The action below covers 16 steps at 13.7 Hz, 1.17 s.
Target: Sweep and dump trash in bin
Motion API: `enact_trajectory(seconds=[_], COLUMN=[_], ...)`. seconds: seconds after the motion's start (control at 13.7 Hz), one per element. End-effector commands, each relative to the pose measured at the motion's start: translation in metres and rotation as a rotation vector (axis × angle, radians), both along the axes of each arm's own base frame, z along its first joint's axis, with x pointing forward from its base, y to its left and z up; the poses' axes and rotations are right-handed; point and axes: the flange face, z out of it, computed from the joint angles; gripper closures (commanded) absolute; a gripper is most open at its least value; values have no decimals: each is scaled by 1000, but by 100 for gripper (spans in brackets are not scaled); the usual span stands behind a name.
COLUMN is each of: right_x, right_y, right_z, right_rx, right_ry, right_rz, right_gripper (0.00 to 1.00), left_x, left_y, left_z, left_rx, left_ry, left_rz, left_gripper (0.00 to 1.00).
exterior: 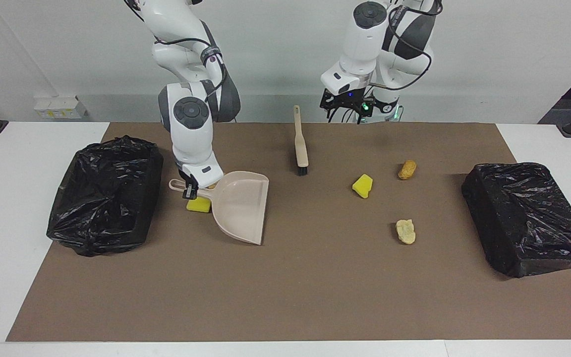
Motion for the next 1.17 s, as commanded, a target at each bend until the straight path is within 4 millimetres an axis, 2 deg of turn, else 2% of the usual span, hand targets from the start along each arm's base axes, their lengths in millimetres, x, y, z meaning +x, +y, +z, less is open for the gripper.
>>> enact_trajectory(seconds=[0.0,0.07,0.15,0.29,0.44,0.51,0.59,0.66,0.8,0.88,0.95,1.1], right_x=[-35,-37,-40,-42,-43,-45,-50,-55,-58,-60,-62,-71], right_y=[5,11,22,27,27,26,29,42,44,44,44,49], right_z=[-5,-4,-3,-2,-2,-4,-6,-6,-5,-5,-4,-7], right_rx=[-26,-46,-61,-61,-63,-63,-61,-58,-59,-61,-62,-65], right_ry=[-31,-36,-37,-39,-35,-32,-29,-27,-22,-18,-19,-12], right_rz=[117,151,184,192,194,198,210,231,233,234,234,238], right_gripper=[100,100,100,100,100,100,100,100,100,100,100,100], left_x=[-47,-67,-80,-110,-125,-126,-126,-127,-136,-136,-138,-138], left_y=[-34,-54,-63,-67,-71,-71,-70,-71,-75,-74,-73,-72], left_z=[-43,-69,-88,-120,-141,-141,-142,-143,-151,-153,-158,-159], left_rx=[-27,-7,4,23,37,35,36,39,54,52,58,57], left_ry=[-20,-8,-5,1,4,2,2,4,13,12,14,14], left_rz=[58,55,92,80,85,87,86,83,58,52,48,43], left_gripper=[0,0,0,0,0,2,15,24,35,35,41,59])
